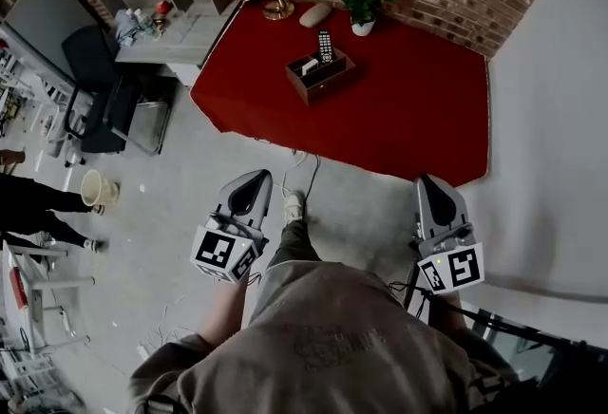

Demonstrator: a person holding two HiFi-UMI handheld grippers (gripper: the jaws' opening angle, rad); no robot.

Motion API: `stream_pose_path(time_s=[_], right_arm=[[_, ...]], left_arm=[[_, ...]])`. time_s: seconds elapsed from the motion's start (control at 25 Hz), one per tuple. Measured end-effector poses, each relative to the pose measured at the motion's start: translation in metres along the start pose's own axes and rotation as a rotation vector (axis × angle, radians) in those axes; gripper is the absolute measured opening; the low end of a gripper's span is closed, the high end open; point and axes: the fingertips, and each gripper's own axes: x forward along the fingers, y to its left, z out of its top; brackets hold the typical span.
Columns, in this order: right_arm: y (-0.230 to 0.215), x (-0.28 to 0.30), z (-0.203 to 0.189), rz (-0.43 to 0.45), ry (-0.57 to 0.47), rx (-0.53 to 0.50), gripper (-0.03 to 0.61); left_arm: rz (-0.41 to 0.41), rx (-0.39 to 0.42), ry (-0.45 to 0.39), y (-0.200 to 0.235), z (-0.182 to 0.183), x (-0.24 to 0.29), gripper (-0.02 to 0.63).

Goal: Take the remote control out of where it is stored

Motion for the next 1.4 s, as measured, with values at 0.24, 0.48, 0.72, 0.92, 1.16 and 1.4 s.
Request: stream_pose_path(time_s=[0.24,0.48,0.72,0.92,1.16,1.4], right_arm=[[0.006,0.075,0.004,0.011,0.004,-0.013,0.012],[0.010,0.138,0.006,0.012,0.016,-0.031,0.012],[0.004,0.210,0.012,-0.013,0.016,-0.044,0.012],[0.002,0.264,0.012,-0.041,0.010,-0.060,0.012],[-0.005,0.299,0.013,-0.069,-0.005,-0.081,0.012],[-0.020,0.314,0.011,-0.068,0.001,-0.080,0.012]], left_arm=[[0.008,0.007,-0.010,0.073,0.018,0.030,0.011],[-0.018,0.018,-0.014,0.125,0.025,0.062,0.011],[-0.071,0.032,-0.024,0.183,0.045,0.110,0.011],[-0.128,0.050,-0.055,0.222,0.064,0.145,0.011],[-0.161,0.079,-0.099,0.249,0.086,0.173,0.011],[-0.162,0.082,-0.112,0.253,0.094,0.190,0.011]])
